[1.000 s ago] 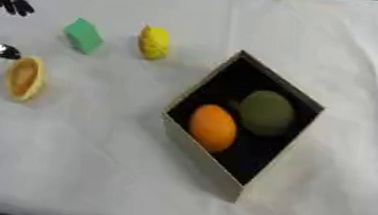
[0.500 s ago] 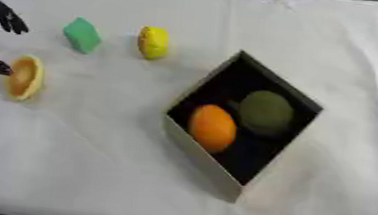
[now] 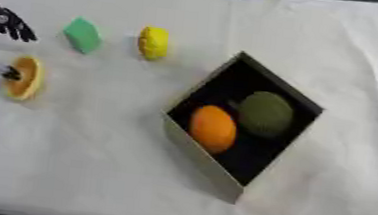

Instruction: Pick up objects on the table and place them in the box.

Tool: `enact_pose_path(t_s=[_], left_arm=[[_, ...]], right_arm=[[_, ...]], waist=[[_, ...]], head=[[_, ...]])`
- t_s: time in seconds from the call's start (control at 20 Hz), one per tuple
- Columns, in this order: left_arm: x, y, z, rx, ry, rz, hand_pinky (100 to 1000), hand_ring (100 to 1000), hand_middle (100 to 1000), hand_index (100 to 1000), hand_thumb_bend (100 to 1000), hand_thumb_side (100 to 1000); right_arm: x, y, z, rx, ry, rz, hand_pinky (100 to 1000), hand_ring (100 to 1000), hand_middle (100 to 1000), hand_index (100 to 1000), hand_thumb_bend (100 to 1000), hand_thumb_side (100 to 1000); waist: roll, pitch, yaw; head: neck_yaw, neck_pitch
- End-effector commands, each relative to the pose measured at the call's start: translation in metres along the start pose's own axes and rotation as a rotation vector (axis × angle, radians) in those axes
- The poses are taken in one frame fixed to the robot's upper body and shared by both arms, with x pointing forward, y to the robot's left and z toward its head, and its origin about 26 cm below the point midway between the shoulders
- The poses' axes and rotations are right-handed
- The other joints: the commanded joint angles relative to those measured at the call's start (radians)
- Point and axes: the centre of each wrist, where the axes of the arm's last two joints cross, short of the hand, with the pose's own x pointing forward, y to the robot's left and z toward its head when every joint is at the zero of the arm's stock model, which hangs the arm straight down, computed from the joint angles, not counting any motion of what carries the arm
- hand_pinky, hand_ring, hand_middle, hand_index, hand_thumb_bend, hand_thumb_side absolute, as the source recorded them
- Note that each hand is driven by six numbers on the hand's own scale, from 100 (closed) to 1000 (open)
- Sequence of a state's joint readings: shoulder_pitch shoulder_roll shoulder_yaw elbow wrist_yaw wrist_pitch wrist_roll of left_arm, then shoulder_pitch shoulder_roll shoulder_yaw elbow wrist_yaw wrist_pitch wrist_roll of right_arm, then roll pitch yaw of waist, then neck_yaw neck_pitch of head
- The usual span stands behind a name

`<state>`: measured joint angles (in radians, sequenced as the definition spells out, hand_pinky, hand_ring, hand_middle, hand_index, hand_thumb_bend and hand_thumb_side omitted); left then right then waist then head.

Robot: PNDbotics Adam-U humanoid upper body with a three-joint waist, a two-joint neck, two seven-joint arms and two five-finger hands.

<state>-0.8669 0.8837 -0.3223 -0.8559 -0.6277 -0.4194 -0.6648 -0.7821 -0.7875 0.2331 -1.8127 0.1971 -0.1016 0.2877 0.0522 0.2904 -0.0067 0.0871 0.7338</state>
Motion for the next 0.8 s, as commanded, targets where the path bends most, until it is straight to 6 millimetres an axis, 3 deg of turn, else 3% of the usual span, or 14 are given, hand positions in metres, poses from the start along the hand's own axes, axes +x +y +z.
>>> enact_pose_path(t_s=[0.05, 0.3, 0.5, 0.6, 0.65, 0.8], left_arm=[[-0.008, 0.007, 0.006, 0.005, 0.039, -0.033, 826, 809, 768, 879, 588, 424], [-0.009, 0.003, -0.003, -0.027, 0.048, -0.055, 787, 771, 720, 834, 564, 393], [-0.009, 0.001, -0.007, -0.056, 0.052, -0.087, 770, 739, 677, 796, 515, 253], [-0.008, 0.000, -0.009, -0.060, 0.049, -0.095, 764, 729, 661, 783, 493, 241], [-0.008, -0.001, -0.010, -0.056, 0.044, -0.096, 745, 693, 607, 733, 416, 216], [-0.006, 0.000, -0.009, -0.029, 0.023, -0.094, 726, 656, 558, 686, 340, 190]], right_arm=[[0.002, -0.011, 0.002, -0.035, -0.005, 0.008, 894, 891, 689, 803, 100, 312], [0.002, -0.008, 0.005, -0.078, 0.001, -0.034, 896, 889, 681, 796, 100, 329], [0.003, -0.007, 0.008, -0.117, 0.005, -0.067, 898, 888, 674, 792, 100, 312], [0.003, -0.006, 0.009, -0.127, 0.007, -0.080, 899, 888, 674, 791, 100, 314], [0.003, -0.005, 0.010, -0.133, 0.009, -0.086, 899, 888, 672, 790, 100, 312], [0.003, -0.005, 0.013, -0.154, 0.017, -0.100, 900, 887, 670, 788, 100, 313]], waist=[[-0.002, -0.017, 0.000], [-0.002, -0.016, 0.000], [-0.002, -0.016, -0.001], [-0.002, -0.017, -0.001], [-0.002, -0.017, -0.002], [-0.003, -0.017, -0.003]], head=[[0.007, -0.011], [0.012, -0.012], [0.015, -0.014], [0.015, -0.014], [0.015, -0.014], [0.015, -0.014]])
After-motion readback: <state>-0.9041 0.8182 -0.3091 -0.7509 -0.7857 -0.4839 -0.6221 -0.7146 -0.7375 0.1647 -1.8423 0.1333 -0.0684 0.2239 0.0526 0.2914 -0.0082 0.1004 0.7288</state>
